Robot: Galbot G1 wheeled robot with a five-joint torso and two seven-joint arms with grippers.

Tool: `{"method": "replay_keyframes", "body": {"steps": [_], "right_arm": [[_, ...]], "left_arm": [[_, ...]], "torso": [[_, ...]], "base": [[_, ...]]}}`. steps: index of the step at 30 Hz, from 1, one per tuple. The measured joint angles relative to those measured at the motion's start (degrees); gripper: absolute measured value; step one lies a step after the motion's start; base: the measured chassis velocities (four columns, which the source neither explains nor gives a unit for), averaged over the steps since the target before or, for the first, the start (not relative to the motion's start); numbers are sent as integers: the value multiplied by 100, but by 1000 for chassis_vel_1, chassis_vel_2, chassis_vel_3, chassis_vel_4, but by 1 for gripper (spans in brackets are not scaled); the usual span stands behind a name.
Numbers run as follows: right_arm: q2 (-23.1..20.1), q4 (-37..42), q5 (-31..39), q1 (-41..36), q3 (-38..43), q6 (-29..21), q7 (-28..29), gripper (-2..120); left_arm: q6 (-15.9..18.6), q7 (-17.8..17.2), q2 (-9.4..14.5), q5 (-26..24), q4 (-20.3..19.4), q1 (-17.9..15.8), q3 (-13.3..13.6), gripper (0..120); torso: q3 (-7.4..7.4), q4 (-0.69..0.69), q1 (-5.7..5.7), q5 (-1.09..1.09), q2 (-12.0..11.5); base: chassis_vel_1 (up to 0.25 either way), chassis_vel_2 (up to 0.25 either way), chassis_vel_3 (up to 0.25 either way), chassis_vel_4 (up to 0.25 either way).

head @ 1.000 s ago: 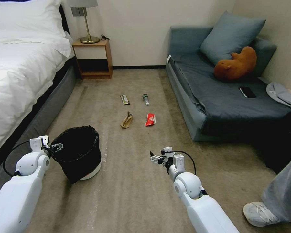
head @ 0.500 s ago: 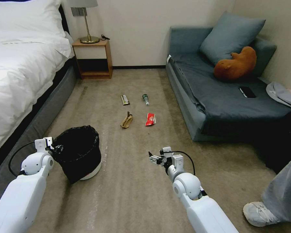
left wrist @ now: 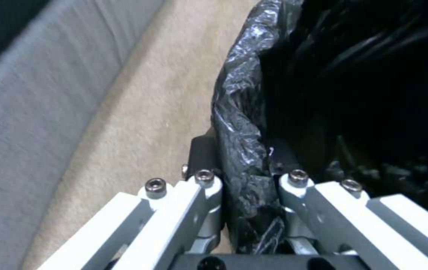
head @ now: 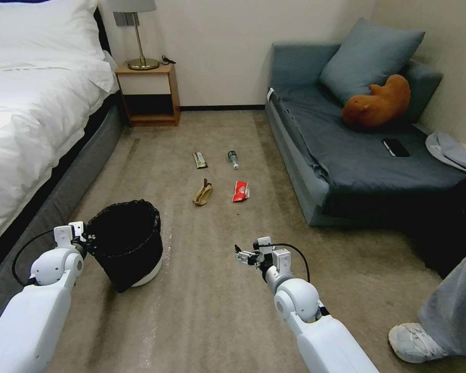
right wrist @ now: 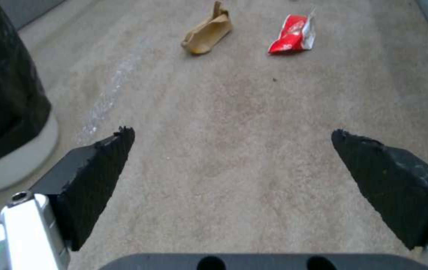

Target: Pick up the trash bin, then pick up the garbage on the floor and place it into the trash bin.

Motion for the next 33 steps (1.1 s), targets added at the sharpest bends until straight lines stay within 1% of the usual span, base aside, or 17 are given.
{"method": "replay_keyframes", "body": {"steps": [4,5,8,11,12,13,14,16,17,19,23,25,33], "right_arm": [[16,-42,-3,1,-23,14,0,100],[16,-42,-3,1,-23,14,0,100],[39,-86,-4,20,-68,42,0,100],[46,-105,-18,34,-79,44,0,100],[55,-126,-43,48,-106,48,-6,100],[60,-147,-80,63,-121,60,-22,100],[60,-147,-80,63,-121,60,-22,100],[72,-182,-142,81,-150,75,-39,100],[72,-182,-142,81,-150,75,-39,100],[82,-232,-207,98,-166,98,-55,100],[91,-300,-260,101,-183,171,-91,100],[95,-377,-319,108,-194,284,-161,100],[133,-521,-341,162,-222,379,-241,100]], "left_arm": [[-70,5,54,7,-229,119,-145,5],[-70,5,54,7,-229,119,-145,5],[-160,21,152,193,-578,301,-288,4],[-185,40,183,268,-687,368,-318,4],[-204,51,218,312,-814,447,-352,4],[-207,68,254,324,-960,539,-394,4],[-207,68,254,324,-960,539,-394,4],[-208,80,316,325,-1131,661,-462,4],[-208,80,316,325,-1131,661,-462,4],[-202,79,419,319,-1311,799,-563,4],[-194,79,475,304,-1431,905,-611,4],[-182,79,513,298,-1565,1021,-651,4],[-134,67,545,303,-1742,1130,-662,4]], "torso": [[0,0,0,0,0],[0,0,0,0,0],[0,1,0,1,0],[0,1,0,1,0],[0,1,0,1,0],[0,1,0,2,0],[0,1,0,2,0],[0,0,0,0,0],[0,0,0,0,0],[0,1,0,2,0],[0,1,0,1,0],[0,1,0,2,0],[0,0,0,1,0]], "base": [[0,0,0,0],[0,0,0,0],[0,0,0,0],[0,0,0,0],[0,0,0,0],[0,0,0,0],[0,0,0,0],[0,0,0,0],[0,0,0,0],[0,0,0,0],[0,0,0,0],[0,0,0,0],[0,0,0,0]]}}
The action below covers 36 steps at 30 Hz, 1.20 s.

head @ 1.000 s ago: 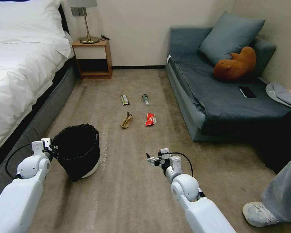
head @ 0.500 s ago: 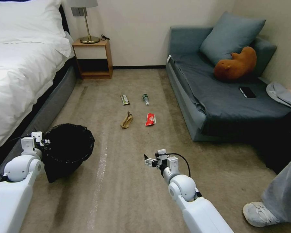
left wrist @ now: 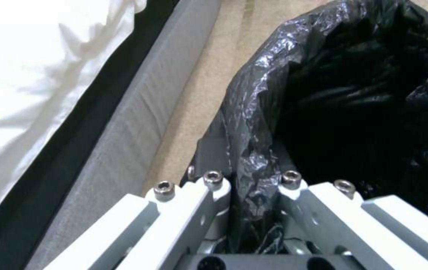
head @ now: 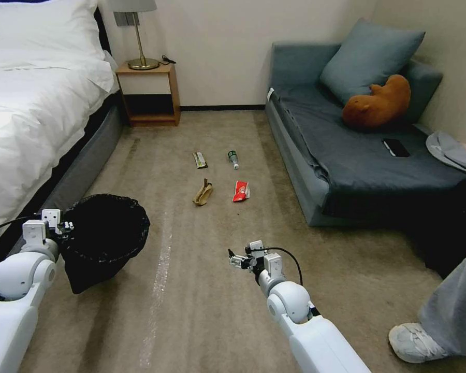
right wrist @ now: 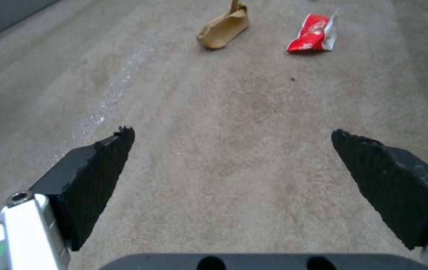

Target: Pick up the trash bin, then pick up the garbage on the floor and place it into the trash bin.

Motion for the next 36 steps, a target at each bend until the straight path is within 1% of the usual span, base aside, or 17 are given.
{"method": "replay_keyframes", "body": {"steps": [7,13,20,36], "right_arm": [[6,-30,3,25,-9,41,-37,100],[16,-105,-29,19,13,181,-99,100],[29,-129,-56,5,19,200,-107,100],[35,-174,-94,-6,4,229,-109,100]], "left_arm": [[16,-2,51,1,-22,28,5,4],[14,0,66,-6,32,34,-3,4],[-2,8,81,-10,88,36,-18,4],[-33,38,100,-16,190,10,-40,4]], "torso": [[0,0,0,0,0],[0,0,0,0,0],[0,0,0,0,0],[1,-1,0,0,0]], "base": [[0,0,0,0],[0,0,0,0],[-5,6,8,-5],[-98,91,90,-90]]}}
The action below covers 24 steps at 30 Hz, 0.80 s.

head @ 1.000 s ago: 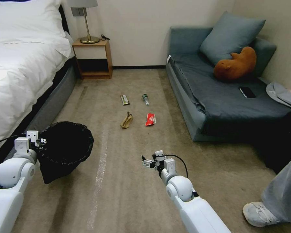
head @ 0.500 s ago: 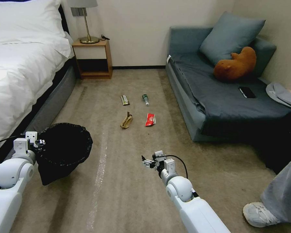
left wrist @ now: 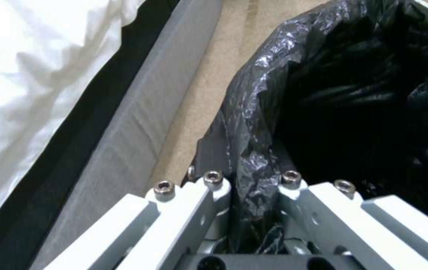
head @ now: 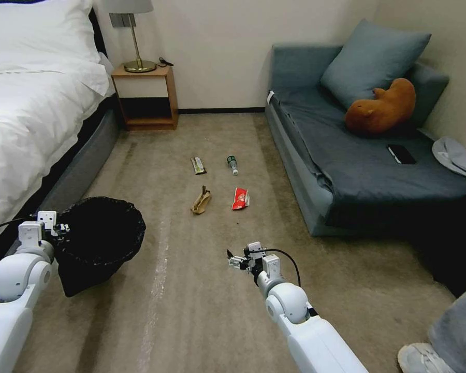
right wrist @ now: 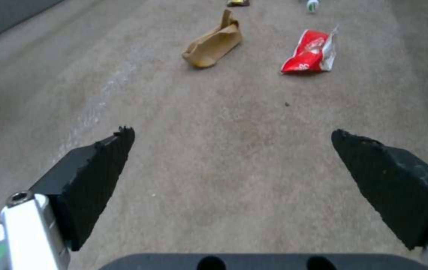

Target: Pick up the trash bin, then pick up the garbage on the floor and place it into the trash bin.

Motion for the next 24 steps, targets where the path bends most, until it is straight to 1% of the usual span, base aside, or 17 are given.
{"method": "replay_keyframes", "body": {"steps": [6,24], "right_arm": [[-3,-6,-6,-2,-14,1,1,100],[26,-76,-88,4,-79,-11,4,100]], "left_arm": [[-8,14,0,0,39,-21,2,4],[-21,57,29,-10,120,-61,1,4]], "torso": [[0,2,0,0,0],[-1,0,0,0,0]], "base": [[-58,75,73,-75],[-92,82,84,-90]]}}
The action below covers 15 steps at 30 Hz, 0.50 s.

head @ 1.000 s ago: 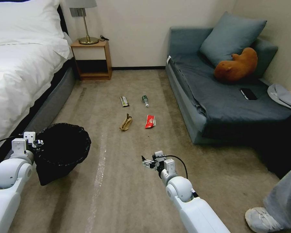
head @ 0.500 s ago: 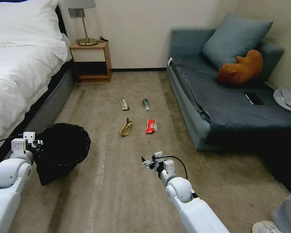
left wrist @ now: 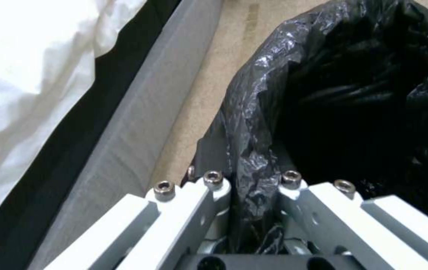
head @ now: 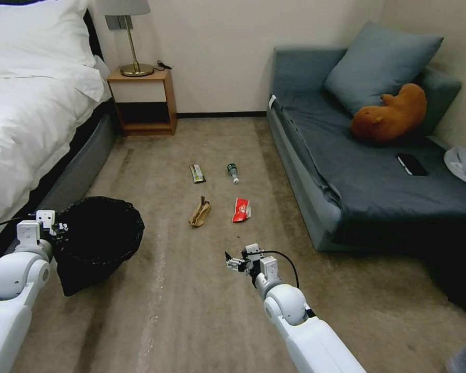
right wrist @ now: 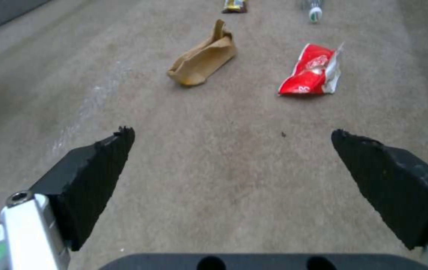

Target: Pick up the trash bin, then pick up the garbage on the floor and place it into the trash bin.

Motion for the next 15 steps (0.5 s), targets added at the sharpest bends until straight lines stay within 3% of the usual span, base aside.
{"method": "replay_keyframes", "body": {"steps": [15], "right_arm": [[-5,-23,-70,-17,-84,7,-14,100]], "left_arm": [[-23,24,0,12,44,93,-119,4]], "torso": [[0,1,0,0,0]], "base": [[-97,89,86,-89]]}}
